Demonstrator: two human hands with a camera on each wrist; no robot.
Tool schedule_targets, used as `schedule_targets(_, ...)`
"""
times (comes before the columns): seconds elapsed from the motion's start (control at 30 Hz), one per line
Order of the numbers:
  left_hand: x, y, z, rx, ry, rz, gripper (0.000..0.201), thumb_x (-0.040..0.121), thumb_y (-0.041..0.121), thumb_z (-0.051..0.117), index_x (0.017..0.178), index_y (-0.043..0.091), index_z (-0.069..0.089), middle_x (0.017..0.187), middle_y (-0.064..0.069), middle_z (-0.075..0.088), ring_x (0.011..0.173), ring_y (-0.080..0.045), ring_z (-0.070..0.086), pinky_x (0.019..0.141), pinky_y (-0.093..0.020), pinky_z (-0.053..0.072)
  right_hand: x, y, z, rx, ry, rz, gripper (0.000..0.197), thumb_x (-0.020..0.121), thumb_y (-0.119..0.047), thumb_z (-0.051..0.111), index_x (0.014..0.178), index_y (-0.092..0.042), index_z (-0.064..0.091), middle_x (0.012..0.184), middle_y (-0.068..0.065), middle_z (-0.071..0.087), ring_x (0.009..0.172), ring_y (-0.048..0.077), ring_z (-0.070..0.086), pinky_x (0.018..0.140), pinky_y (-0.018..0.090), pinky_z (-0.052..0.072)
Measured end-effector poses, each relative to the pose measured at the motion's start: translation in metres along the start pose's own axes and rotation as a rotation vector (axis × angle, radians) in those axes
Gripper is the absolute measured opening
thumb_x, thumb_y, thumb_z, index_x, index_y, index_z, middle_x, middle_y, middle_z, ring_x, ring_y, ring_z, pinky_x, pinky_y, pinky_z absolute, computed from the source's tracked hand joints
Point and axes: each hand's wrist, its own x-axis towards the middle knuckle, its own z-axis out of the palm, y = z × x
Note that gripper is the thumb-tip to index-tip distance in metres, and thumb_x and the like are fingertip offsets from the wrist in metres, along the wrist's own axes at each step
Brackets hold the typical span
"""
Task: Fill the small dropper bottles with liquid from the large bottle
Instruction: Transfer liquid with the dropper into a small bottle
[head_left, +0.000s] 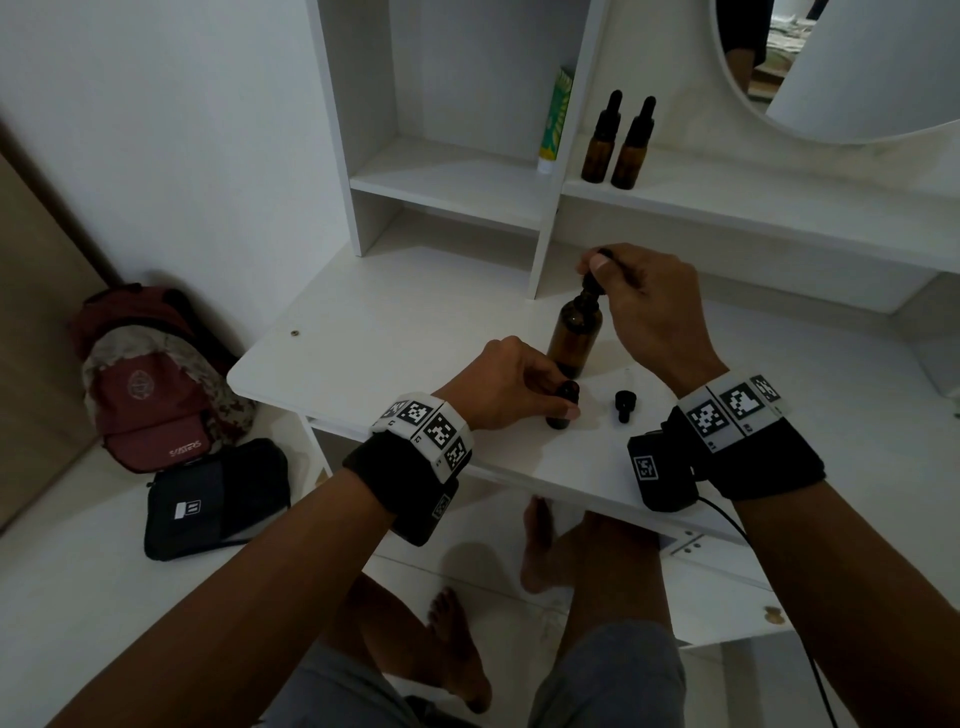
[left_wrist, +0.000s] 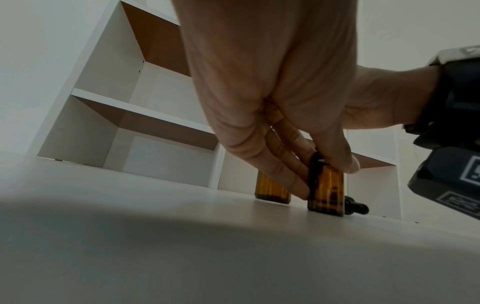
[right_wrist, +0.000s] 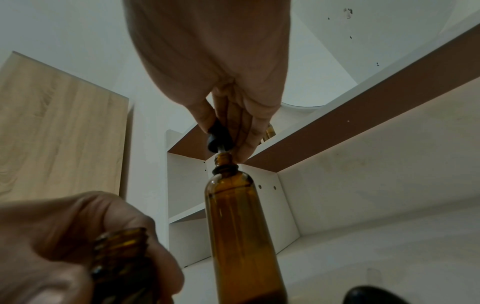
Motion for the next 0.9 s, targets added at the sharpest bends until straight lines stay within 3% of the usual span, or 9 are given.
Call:
schedule_targets(0.07,-0.0001,-0.0002,-0.0004,-0.004,-0.003,0.004,0.028,0.076,0.020,0.084,0.103,0.012,0.078,0.095,-0.001,0.078,0.086,-0.007,0.073,0.087,-0.017,0.055,0.0007,-0.0002,0.0008,0.002,0.003,0.007,0.026,0.100,-0.023,0.049,0.104,-0.008,0.070,0.095,0.008,0.072,0.086,0.019,0.068,0.079,0.019,0.054)
schedule_targets(0.2,-0.0006,-0.0003,-0.0003,-0.006,0.001,0.013,0.029,0.076,0.019,0.084,0.103,0.011,0.078,0.096,-0.003,0.078,0.087,-0.008,0.073,0.087,-0.016,0.055,0.0008,0.0018,0.0017,-0.008,0.014,-0.006,0.028,0.099,-0.021,0.049,0.100,-0.004,0.071,0.089,0.011,0.072,0.083,0.023,0.069,0.081,0.035,0.057)
schedule_targets(0.37,-0.0002,-0.0003,-0.0004,-0.008,0.004,0.007,0.029,0.076,0.020,0.084,0.103,0.012,0.078,0.096,-0.002,0.078,0.086,-0.007,0.073,0.086,-0.016,0.055,0.0018,0.0015,0.0026,-0.005,-0.003,0.007,0.028,0.099,-0.024,0.049,0.101,-0.007,0.071,0.091,0.007,0.073,0.084,0.017,0.069,0.080,0.026,0.056)
schedule_targets(0.5,-0.0002,-0.0002,0.0000,-0.005,0.003,0.005,0.029,0.076,0.020,0.084,0.103,0.011,0.078,0.096,-0.002,0.078,0.086,-0.007,0.072,0.084,-0.014,0.055,0.0014,0.0027,0.0031,0.010,0.017,-0.007,0.029,0.099,-0.023,0.049,0.099,-0.005,0.072,0.089,0.009,0.073,0.083,0.021,0.069,0.081,0.039,0.058)
schedule_targets(0.9,0.0002,-0.0012,0.0000,0.002,-0.004,0.011,0.030,0.076,0.020,0.084,0.104,0.010,0.077,0.097,-0.004,0.078,0.088,-0.010,0.073,0.090,-0.024,0.057,0.0022,0.0014,0.0007,0.017,-0.006,0.009,0.027,0.100,-0.023,0.047,0.104,-0.008,0.069,0.095,0.007,0.072,0.088,0.019,0.068,0.085,0.033,0.056)
